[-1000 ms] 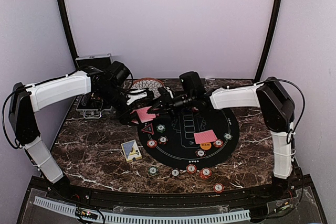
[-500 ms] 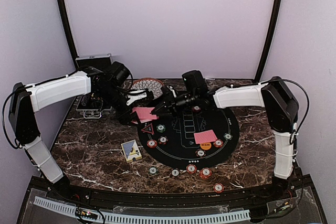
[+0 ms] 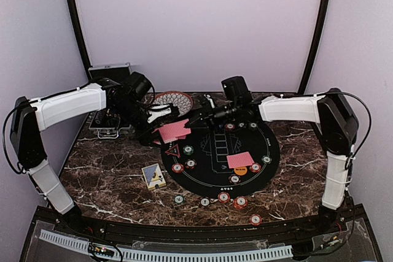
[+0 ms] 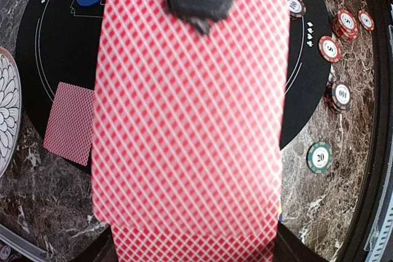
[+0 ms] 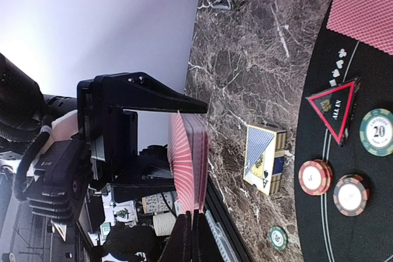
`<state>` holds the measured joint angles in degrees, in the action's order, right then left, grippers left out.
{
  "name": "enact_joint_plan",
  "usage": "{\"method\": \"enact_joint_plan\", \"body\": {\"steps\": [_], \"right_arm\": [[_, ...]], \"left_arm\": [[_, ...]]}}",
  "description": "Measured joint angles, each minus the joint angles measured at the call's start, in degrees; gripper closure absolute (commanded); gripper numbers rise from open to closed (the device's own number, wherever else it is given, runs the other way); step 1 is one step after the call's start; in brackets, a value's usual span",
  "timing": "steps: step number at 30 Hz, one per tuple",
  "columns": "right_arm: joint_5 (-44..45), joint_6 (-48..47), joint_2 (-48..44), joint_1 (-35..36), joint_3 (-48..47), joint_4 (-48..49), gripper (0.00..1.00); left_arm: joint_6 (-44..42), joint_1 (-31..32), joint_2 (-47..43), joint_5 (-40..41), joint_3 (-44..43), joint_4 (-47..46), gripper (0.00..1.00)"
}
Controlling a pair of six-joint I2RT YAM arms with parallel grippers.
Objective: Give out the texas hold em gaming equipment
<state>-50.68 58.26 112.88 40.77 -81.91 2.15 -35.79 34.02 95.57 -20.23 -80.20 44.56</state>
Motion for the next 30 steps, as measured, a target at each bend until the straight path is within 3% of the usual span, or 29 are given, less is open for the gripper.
{"method": "enact_joint_plan", "body": {"steps": [5,9,16,23,30], "right_arm": [[3.1,-6.1,-3.5,-4.3,0.3,-8.4,1.00],[10.9,-14.7,-5.1,-7.4,-2.8,-20.8,1.00],[37.9,-28.5,-5.1,-7.1,-14.0,-41.6,1.00],[65.0,-34.6,-1.5,-1.8,-22.9,-54.1,1.00],[79.1,-37.2,10.2,4.3,-31.4,-60.9,1.00]], "left_arm": [[0.0,0.0,0.0,0.6,0.1,0.0,1.00],[0.0,-0.1,0.0,1.1,0.5,0.0,1.00],[0.0,-0.4,0.0,1.2,1.3,0.1,1.00],[0.0,-0.4,0.0,1.2,1.5,0.1,1.00],[0.0,-0.4,-0.1,1.2,1.9,0.1,1.00]]}}
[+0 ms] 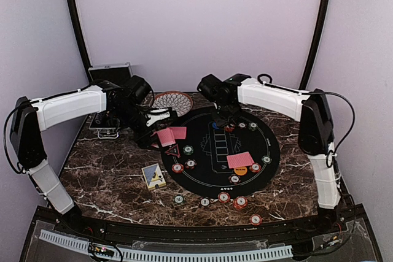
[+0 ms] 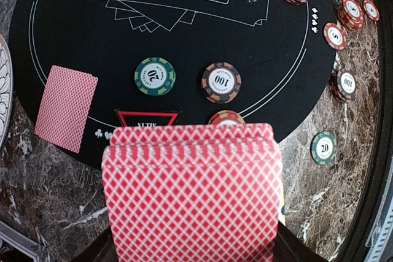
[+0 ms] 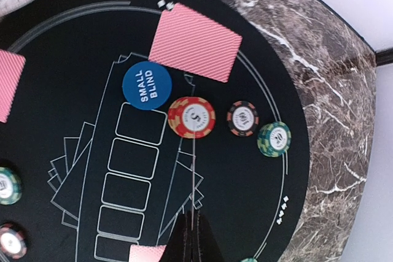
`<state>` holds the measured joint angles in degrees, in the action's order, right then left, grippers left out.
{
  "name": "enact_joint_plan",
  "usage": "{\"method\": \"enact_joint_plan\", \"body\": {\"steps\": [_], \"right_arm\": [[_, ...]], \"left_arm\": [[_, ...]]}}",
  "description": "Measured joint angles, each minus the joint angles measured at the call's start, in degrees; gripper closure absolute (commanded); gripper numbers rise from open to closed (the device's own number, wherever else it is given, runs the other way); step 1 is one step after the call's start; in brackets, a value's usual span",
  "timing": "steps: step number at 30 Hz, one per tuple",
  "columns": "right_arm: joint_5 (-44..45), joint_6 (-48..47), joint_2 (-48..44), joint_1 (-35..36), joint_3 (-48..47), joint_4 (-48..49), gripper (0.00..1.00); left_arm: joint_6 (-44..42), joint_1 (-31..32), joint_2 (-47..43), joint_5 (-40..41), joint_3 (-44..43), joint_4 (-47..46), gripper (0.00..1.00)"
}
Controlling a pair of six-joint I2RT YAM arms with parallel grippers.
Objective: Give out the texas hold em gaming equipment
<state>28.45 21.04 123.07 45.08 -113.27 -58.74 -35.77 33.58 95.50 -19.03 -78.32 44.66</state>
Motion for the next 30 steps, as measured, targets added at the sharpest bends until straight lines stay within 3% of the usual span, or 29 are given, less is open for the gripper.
{"method": "enact_joint_plan", "body": {"steps": [7,13,24,30], "right_arm": [[5.1,-1.1,13.0,3.7,-11.8,-4.3,1.00],[8.7,-3.2,15.4,6.5,-14.7,-4.3,1.00],[17.0,-20.3,12.6,11.4,3.6,13.5,1.00],[17.4,-22.8,11.1,11.5,5.6,19.1,1.00]], "left_arm": [[0.0,0.0,-0.3,0.0,0.1,0.1,1.00],[0.0,0.0,-0.8,-0.1,0.1,0.2,1.00],[-0.7,0.1,-1.2,-1.2,0.5,3.3,1.00],[-0.6,0.0,-1.5,-1.6,0.5,3.2,1.00]]}}
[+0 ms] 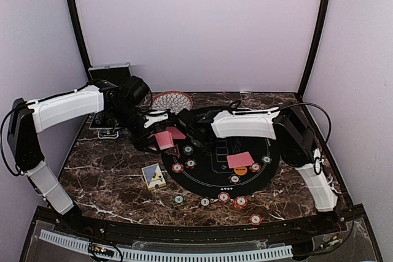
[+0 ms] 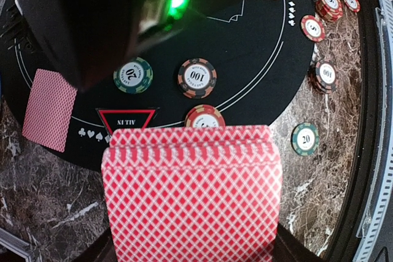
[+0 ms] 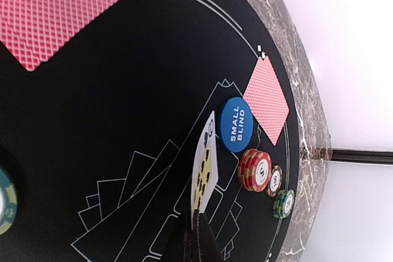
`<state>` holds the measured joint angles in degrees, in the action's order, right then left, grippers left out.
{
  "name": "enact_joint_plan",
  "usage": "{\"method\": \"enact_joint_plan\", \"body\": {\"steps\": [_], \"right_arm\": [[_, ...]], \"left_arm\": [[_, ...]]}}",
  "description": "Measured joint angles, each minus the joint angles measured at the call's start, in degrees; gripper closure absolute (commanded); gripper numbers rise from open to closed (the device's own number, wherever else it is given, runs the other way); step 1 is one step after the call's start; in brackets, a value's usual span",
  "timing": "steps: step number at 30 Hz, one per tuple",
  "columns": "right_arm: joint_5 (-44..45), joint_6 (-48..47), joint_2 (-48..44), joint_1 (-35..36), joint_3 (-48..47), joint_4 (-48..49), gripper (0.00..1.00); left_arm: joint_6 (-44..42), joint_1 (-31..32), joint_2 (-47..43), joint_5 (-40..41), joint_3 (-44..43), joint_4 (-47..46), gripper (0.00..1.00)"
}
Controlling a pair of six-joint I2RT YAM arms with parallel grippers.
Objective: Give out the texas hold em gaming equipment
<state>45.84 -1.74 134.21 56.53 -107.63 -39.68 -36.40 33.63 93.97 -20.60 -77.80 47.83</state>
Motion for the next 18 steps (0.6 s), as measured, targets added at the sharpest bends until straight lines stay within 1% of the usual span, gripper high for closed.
{"method": "enact_joint_plan", "body": {"steps": [2,3,6,8,11,13,15,18], "right_arm": [[-0.9,0.3,-1.2,0.0,1.3,1.2,1.00],[-1.6,0.6,-1.7,0.0,2.1,1.7,0.96],[-4.3,2.5,-3.1,0.4,4.1,3.2,0.83],[-6.8,3.6,-4.0,0.7,5.7,4.2,0.70],[-10.1,5.4,-4.8,0.9,7.2,5.2,0.54],[-12.2,6.2,-5.7,0.8,8.9,6.3,0.47],[-14.3,7.1,-7.1,0.6,11.1,7.1,0.44],[-17.7,9.0,-9.4,-0.3,14.2,7.7,0.42]], "left_arm": [[-0.1,0.0,-0.2,-0.4,0.0,-0.4,1.00],[0.1,0.1,-0.3,-0.6,0.0,-0.6,1.00],[0.3,0.0,-0.3,-0.5,0.0,-1.1,1.00],[0.5,-0.1,-0.3,-0.3,0.0,-1.2,1.00],[0.6,-0.1,-0.3,-0.2,0.0,-1.4,1.00],[0.6,-0.1,-0.3,-0.1,0.0,-1.5,1.00],[0.6,-0.1,-0.3,-0.1,0.0,-1.5,1.00],[0.6,-0.1,-0.3,-0.1,0.0,-1.5,1.00]]}}
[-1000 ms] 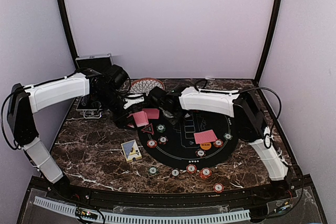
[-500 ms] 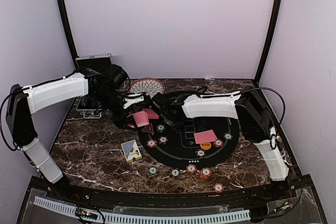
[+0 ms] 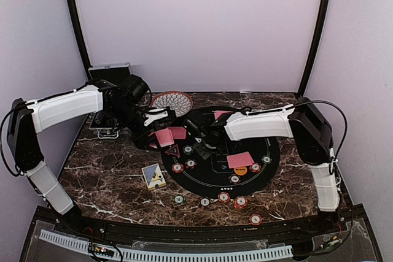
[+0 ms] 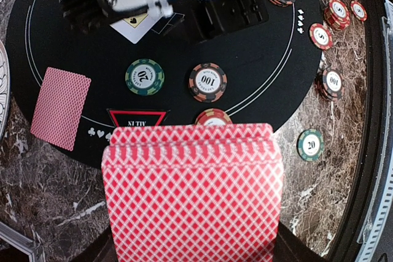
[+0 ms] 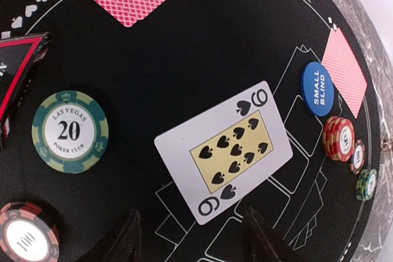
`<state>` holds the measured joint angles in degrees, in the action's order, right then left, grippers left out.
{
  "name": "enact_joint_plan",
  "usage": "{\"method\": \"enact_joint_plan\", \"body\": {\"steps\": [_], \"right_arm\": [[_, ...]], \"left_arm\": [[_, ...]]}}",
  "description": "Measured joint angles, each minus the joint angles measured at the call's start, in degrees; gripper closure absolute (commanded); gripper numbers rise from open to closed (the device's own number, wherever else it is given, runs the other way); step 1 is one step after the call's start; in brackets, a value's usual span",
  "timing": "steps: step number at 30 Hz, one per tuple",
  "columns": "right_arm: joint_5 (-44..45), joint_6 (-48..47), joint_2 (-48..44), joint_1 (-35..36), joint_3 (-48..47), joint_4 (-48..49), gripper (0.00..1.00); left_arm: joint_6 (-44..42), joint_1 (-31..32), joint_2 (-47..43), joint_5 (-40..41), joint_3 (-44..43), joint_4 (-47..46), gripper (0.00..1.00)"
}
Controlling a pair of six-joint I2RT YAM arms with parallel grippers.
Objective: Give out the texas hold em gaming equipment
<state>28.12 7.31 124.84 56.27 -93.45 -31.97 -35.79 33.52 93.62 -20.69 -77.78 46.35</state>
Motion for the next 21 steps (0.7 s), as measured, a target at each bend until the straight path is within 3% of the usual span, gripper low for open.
{"method": "enact_joint_plan", "body": {"steps": [10,16,21], "right_arm": [[-23.1,12.4,-14.7,-13.6,14.4,8.3,0.36],[-37.9,20.0,-14.1,-21.6,18.6,11.2,0.34],[-44.4,22.7,-11.2,-22.1,17.8,12.1,0.33]], "left_arm": [[0.0,0.0,0.0,0.1,0.0,0.0,1.00],[0.0,0.0,0.0,0.1,0.0,0.0,1.00],[0.0,0.0,0.0,0.1,0.0,0.0,1.00]]}}
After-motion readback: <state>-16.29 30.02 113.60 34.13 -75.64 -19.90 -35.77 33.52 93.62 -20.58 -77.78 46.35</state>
